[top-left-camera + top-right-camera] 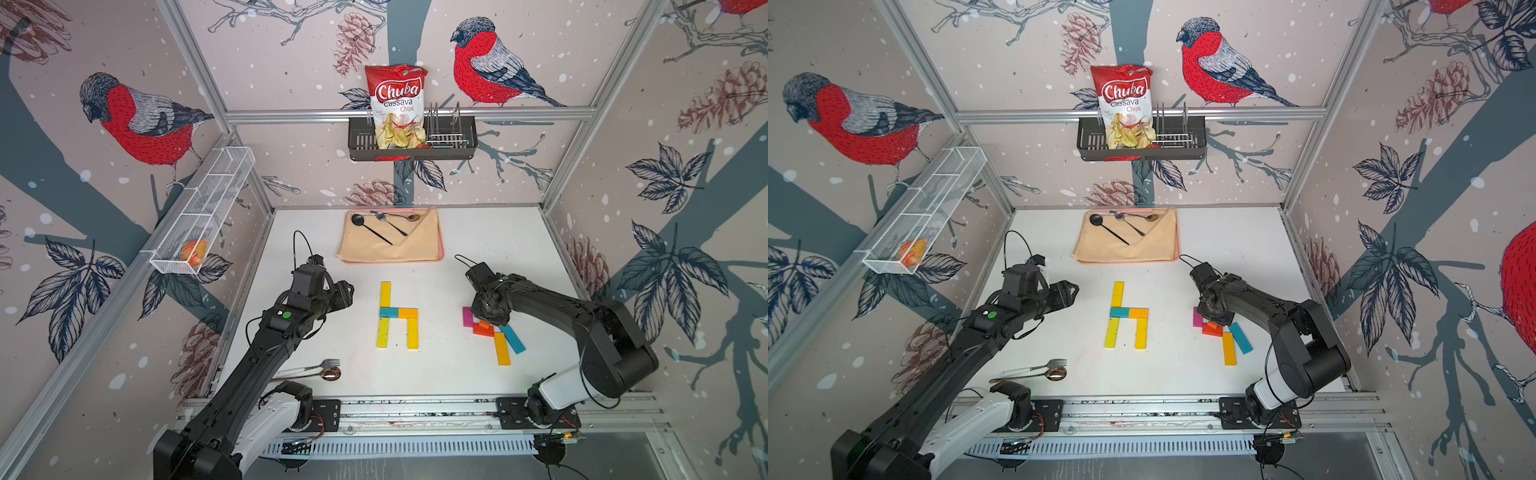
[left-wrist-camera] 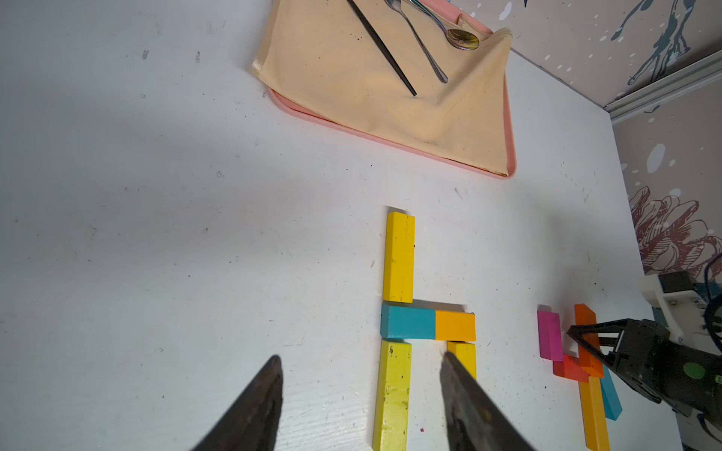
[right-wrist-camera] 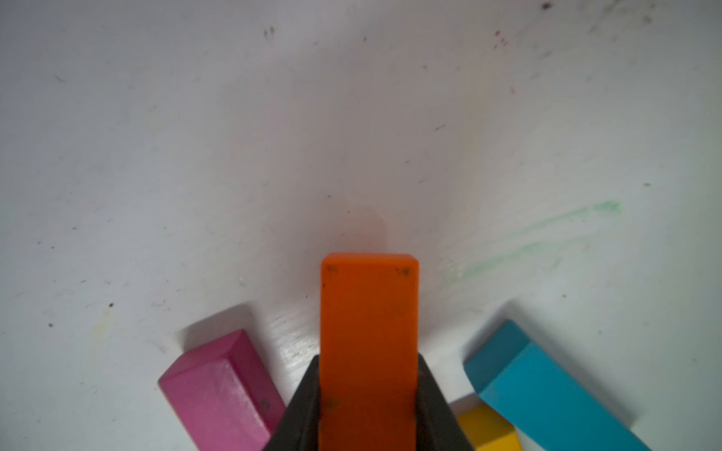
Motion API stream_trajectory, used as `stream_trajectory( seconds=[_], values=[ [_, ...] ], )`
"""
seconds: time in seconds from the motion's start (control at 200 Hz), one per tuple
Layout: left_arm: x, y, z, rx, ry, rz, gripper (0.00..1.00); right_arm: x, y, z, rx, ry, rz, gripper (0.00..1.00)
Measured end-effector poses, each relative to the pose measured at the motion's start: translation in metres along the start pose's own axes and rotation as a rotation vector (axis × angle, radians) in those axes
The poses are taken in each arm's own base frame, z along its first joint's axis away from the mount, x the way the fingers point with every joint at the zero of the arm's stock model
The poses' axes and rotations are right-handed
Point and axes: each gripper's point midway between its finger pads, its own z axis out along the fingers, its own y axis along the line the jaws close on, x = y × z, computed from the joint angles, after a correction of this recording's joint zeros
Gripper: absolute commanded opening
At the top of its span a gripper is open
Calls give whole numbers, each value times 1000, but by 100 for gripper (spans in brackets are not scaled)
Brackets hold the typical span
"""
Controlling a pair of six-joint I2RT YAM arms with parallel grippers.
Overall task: Assemble the letter h with building blocks
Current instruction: Pick up the building block from the center of the board, then place the building block at the center of the board.
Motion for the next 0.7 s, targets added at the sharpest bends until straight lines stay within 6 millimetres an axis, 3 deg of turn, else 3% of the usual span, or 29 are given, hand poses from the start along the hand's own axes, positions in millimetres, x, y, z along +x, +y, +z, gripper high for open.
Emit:
stream_trajectory(
  seconds=[0.055,0.195,0.27,0.435,0.47,0.56,0.635,0.7],
  values=[
    [-1,0,-1,-2,-5,-4,63,-7,11,-14,-15,-39,-25,19],
    [-2,3,-2,-14,-20,-14,62,-19,64,-41,-96,-114,-129,19],
    [-3,3,-3,-16,-25,-27,62,-17,92,-35,-102,-110,-176,19],
    [-4,6,-7,-24,-43,-34,62,-12,138,-1,-86,-78,-273,21],
    [-3,6,-7,-25,-44,-38,62,-13,147,6,-87,-75,-277,24],
    [-1,8,-7,-27,-43,-49,62,-15,160,18,-83,-77,-301,46],
    [3,10,-6,-31,-37,-50,62,-18,170,20,-95,-104,-306,59],
    [5,11,-6,-33,-33,-58,61,-19,173,20,-100,-115,-307,65]
  ],
)
